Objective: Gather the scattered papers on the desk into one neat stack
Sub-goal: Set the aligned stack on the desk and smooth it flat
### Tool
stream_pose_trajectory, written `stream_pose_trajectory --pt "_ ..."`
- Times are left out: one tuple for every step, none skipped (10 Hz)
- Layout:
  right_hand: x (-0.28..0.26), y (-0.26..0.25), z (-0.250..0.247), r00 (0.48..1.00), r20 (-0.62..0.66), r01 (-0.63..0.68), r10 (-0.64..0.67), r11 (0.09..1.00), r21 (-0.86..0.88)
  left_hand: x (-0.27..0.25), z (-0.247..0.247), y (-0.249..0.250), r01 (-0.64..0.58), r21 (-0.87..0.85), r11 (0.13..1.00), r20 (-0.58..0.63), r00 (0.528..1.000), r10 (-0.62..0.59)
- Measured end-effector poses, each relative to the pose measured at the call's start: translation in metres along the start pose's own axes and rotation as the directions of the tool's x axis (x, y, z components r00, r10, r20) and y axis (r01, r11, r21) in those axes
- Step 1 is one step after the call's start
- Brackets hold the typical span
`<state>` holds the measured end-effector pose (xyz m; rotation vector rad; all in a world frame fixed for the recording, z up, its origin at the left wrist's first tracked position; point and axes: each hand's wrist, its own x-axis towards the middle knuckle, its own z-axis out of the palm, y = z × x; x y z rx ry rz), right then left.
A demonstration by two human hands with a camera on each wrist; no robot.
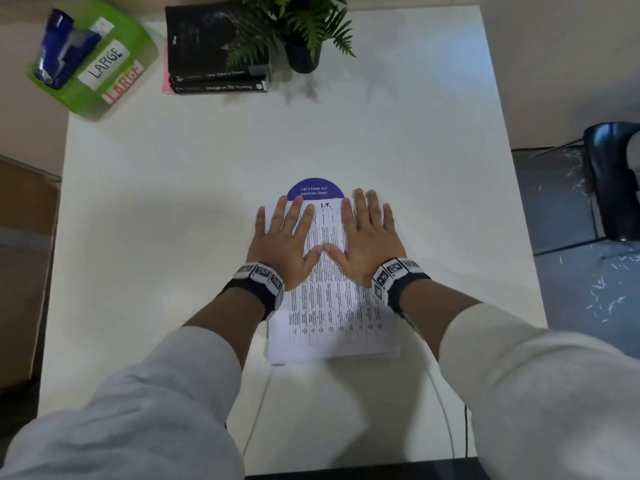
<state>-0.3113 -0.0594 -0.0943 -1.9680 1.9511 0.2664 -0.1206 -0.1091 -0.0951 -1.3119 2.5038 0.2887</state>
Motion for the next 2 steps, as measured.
stream_pose_trajectory --pt "-0.002 -0.002 -0.006 0.999 0.046 -0.019 0.021 0.999 -0.041 -0.003 -0.014 0.006 0.051 0.106 0.993 0.065 0.996 -0.058" --pt "-0.004 -0.007 -0.024 0.997 0.069 -0.038 0.044 0.996 -0.084 -0.006 -0.03 0.02 0.134 0.18 0.975 0.059 0.987 -0.147"
